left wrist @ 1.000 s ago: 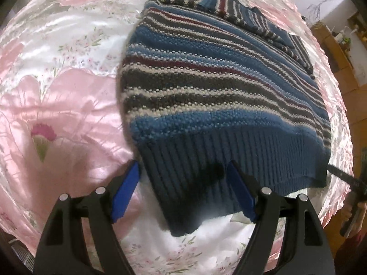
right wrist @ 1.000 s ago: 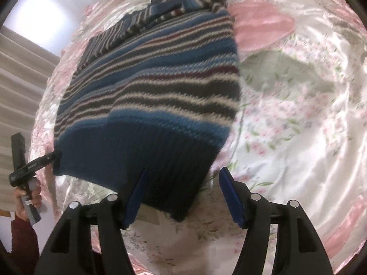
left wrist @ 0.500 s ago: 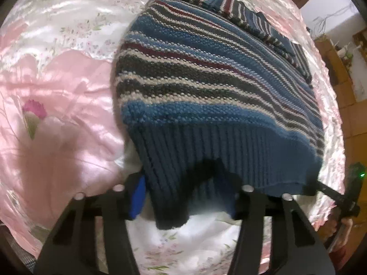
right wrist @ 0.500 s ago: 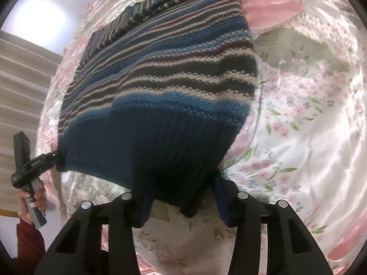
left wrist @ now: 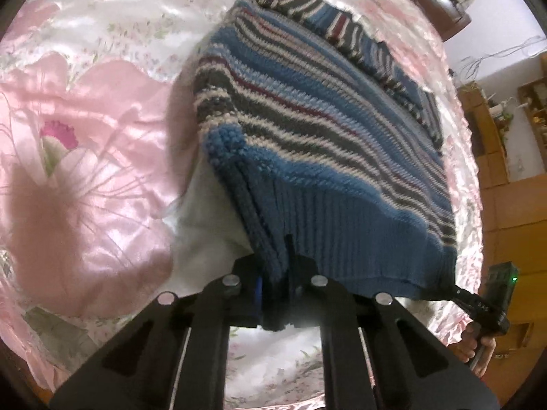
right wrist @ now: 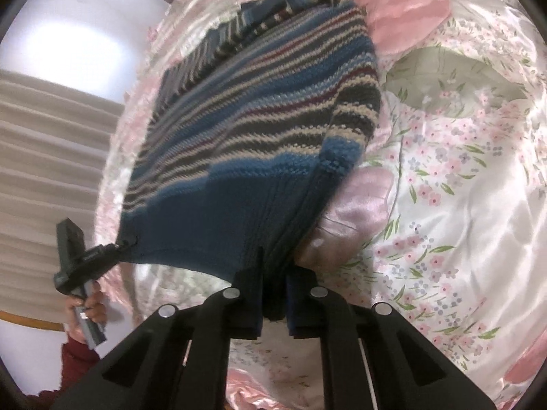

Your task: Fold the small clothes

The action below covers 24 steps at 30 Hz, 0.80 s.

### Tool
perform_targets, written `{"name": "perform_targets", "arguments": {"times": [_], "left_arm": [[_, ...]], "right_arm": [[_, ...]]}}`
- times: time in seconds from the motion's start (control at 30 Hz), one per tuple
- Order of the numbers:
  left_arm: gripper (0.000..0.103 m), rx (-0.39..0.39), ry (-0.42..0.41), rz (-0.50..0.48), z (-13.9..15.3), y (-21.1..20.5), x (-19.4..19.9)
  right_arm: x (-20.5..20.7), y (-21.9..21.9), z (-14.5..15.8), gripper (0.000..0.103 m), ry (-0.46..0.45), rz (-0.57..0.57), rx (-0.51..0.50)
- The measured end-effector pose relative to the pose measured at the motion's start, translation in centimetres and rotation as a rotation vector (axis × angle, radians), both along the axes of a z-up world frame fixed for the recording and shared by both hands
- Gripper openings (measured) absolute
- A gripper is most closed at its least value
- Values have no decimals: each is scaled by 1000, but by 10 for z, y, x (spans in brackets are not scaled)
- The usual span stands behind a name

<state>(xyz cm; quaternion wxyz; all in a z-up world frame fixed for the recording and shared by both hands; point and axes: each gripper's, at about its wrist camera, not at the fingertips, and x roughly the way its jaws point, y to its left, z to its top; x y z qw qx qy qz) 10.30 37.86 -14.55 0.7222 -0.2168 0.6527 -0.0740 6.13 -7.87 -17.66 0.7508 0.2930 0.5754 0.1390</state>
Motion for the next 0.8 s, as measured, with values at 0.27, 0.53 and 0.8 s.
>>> {"name": "perform_targets", "arguments": {"times": [0.27,0.53,0.8], "left_arm": [[8,-18,-74,-15,27,-4,20],[8,-33,-125,25,37,-3,72],[8,-11,-117,54,9,-9,138]], "right_arm": [[17,-2,27,9,-59,15,13],[65,-25,51,9,-92,-14,22],[137,-43,36,9,-44,-53,16]]}}
